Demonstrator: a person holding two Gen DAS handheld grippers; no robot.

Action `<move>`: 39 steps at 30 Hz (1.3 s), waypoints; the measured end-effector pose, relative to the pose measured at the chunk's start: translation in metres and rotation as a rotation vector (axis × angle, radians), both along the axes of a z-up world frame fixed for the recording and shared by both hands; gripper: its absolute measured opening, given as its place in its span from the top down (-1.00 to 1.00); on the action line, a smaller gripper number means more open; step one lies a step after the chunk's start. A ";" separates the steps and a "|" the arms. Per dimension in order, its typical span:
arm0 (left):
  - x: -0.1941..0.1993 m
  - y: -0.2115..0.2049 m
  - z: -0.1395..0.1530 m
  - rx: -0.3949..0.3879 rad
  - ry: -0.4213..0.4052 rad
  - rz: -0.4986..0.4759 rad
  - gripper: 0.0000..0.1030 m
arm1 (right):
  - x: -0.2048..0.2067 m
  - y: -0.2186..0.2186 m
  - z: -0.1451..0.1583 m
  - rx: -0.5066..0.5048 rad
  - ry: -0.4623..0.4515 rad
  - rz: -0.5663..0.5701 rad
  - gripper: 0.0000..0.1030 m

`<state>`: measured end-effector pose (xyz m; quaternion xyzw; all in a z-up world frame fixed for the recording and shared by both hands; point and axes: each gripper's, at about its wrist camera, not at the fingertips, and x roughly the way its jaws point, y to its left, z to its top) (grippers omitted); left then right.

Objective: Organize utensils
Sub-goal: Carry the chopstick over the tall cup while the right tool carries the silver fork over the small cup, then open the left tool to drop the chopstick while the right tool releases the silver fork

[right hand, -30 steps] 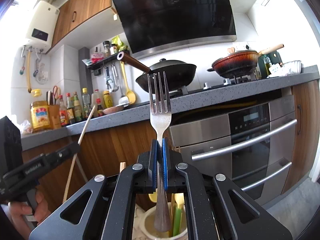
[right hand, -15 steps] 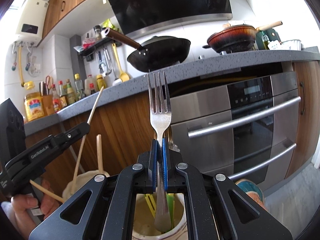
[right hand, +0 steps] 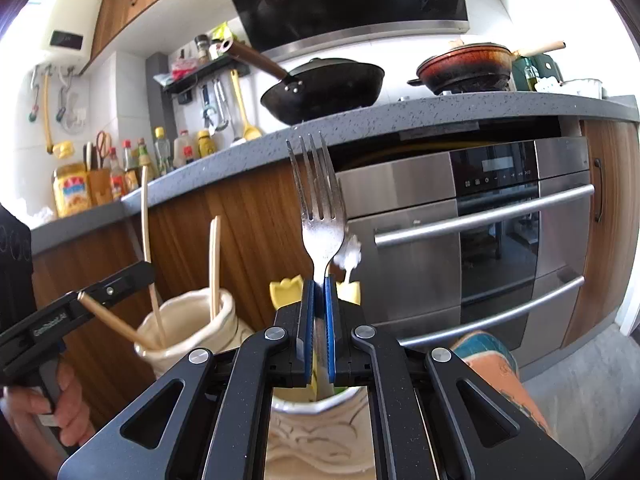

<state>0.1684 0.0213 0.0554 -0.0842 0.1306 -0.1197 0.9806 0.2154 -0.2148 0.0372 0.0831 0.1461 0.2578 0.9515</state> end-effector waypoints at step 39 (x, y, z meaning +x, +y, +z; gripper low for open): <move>-0.049 0.013 -0.025 0.036 0.071 0.081 -0.08 | -0.051 -0.012 -0.015 -0.095 0.025 -0.070 0.15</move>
